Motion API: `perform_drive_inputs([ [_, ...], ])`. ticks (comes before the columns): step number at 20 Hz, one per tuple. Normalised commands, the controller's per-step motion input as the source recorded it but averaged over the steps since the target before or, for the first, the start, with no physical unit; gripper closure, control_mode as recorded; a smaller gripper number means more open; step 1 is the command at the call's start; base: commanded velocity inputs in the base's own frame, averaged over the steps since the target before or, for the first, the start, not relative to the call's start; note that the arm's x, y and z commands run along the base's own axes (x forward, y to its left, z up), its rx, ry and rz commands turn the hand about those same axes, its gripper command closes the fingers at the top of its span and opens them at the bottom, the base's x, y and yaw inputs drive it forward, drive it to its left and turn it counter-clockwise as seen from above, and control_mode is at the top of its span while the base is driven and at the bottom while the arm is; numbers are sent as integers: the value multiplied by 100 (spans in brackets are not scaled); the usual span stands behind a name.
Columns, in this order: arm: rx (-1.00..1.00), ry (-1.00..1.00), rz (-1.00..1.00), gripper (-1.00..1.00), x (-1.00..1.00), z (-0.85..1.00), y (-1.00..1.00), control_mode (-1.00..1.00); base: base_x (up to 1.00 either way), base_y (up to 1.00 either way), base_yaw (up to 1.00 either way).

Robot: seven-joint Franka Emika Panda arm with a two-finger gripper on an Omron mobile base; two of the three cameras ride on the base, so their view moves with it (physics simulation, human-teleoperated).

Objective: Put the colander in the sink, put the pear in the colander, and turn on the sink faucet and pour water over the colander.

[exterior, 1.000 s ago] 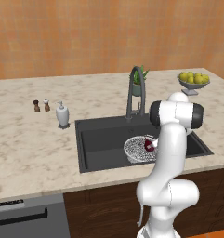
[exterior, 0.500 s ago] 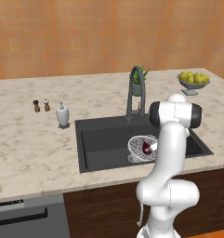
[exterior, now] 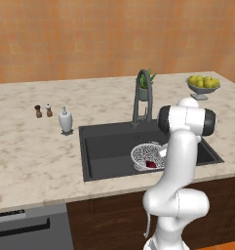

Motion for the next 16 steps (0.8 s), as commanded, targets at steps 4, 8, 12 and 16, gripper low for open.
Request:
perform_drive_inputs([
  [4, 0, -11, 0, -100, -5, 29, 1, -100, 0, 0, 0],
  [8, 0, -25, -1, -100, -19, 68, 0, -100, 0, 0, 0],
  [12, 0, -33, -7, -100, -19, 88, 0, -100, 0, 0, 0],
  [16, 0, -23, -15, -100, 0, 73, -3, -100, 0, 0, 0],
])
